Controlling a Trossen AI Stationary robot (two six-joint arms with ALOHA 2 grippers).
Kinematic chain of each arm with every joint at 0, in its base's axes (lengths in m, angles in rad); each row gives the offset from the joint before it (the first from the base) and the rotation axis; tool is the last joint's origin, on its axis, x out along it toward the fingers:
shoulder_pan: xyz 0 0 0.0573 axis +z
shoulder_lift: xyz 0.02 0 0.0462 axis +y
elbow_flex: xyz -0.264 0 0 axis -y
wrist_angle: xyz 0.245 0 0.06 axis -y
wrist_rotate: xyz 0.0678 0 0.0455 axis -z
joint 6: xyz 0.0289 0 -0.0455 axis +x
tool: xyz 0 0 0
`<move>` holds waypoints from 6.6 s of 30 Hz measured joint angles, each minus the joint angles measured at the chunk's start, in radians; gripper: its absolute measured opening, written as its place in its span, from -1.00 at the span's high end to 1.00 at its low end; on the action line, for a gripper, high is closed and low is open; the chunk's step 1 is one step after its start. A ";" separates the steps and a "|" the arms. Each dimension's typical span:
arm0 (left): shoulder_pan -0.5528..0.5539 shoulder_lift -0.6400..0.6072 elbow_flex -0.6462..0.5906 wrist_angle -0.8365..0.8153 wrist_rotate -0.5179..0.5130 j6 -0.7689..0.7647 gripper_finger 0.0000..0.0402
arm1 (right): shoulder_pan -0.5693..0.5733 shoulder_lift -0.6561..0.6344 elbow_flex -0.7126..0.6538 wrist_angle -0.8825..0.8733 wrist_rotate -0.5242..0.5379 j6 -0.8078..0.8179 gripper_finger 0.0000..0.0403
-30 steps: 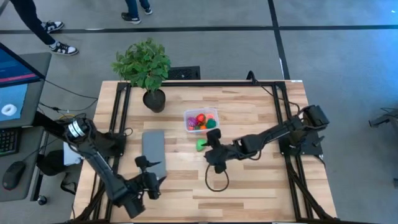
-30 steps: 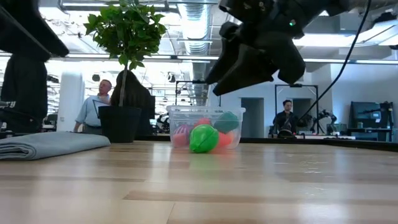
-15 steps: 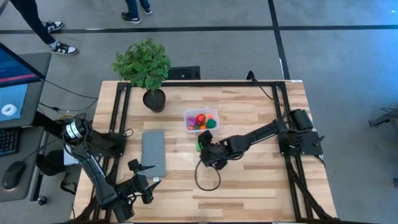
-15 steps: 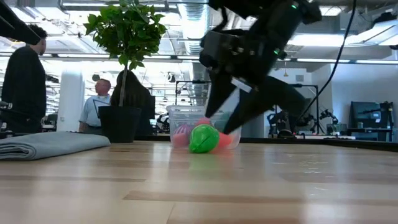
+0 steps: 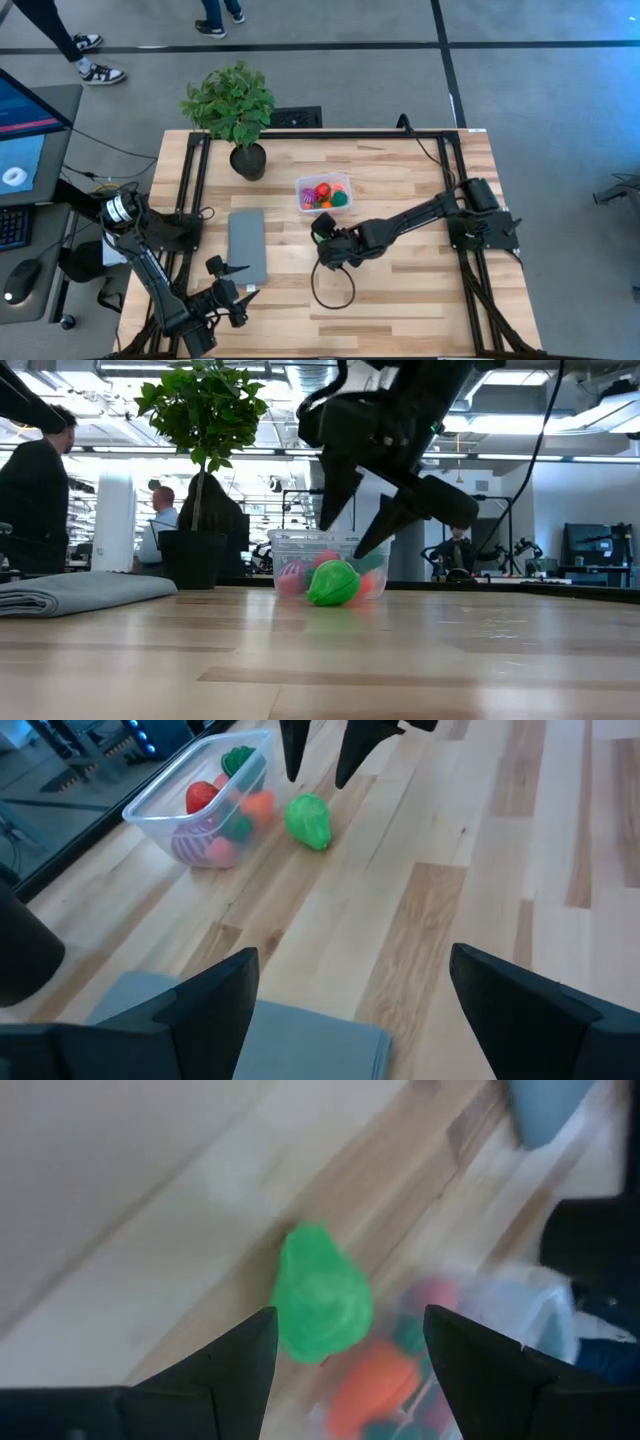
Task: Pick and placing Produce into tupperware
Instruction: Put the avocado into the transparent container
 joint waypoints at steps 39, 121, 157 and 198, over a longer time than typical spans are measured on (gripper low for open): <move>0.003 0.001 0.000 0.008 -0.023 -0.079 -0.59 | -0.023 0.011 0.053 -0.041 -0.038 -0.181 -0.76; 0.002 0.005 -0.003 0.009 -0.010 -0.119 -0.59 | -0.101 0.189 0.145 -0.080 -0.105 -0.268 -0.67; 0.001 0.009 -0.003 0.035 -0.006 -0.111 -0.59 | -0.103 0.220 0.208 -0.145 -0.168 -0.181 -0.54; 0.000 0.009 -0.003 0.035 -0.006 -0.111 -0.59 | -0.090 0.226 0.241 -0.261 -0.110 -0.021 -0.24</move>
